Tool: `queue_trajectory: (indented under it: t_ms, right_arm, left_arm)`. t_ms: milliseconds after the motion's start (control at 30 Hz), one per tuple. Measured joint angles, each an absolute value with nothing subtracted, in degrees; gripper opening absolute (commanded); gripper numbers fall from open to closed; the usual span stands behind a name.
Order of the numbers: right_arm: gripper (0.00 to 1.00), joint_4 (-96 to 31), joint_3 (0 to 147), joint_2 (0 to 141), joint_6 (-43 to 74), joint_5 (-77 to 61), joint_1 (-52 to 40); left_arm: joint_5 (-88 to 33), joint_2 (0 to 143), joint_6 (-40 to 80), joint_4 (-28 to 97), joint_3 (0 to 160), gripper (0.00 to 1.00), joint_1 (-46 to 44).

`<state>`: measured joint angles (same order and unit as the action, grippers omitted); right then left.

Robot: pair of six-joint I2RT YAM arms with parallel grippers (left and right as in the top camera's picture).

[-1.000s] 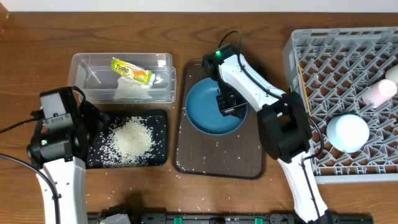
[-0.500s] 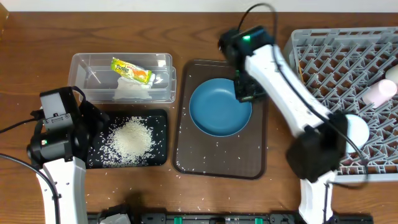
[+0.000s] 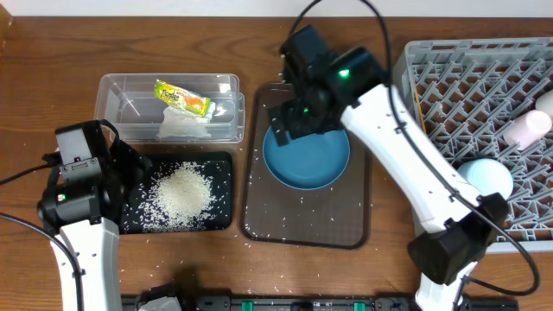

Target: Sort waste into correct bins and load items into the dishwasher rack

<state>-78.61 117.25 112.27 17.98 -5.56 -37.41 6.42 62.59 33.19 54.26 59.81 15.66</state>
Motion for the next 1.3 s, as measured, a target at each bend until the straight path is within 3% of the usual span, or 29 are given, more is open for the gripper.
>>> queue_trajectory:
  t_ms: [133,333,667,1300]
  right_arm:
    - [0.98,-76.7,117.3,115.5,18.7,-6.7,-41.2]
    - [0.77,-75.8,117.2,121.0,19.0,-3.6,-46.7]
    - [0.67,-75.4,117.1,131.2,19.3,4.2,-51.6]
    - [0.68,-74.7,116.9,135.6,20.0,8.0,-51.8]
  left_arm:
    - [6.4,62.6,33.2,54.3,59.8,0.96,15.7]
    - [6.4,62.6,33.2,54.3,59.8,0.97,15.7]
    - [6.4,62.6,33.2,54.3,59.8,0.97,15.7]
    - [6.4,62.6,33.2,54.3,59.8,0.96,15.7]
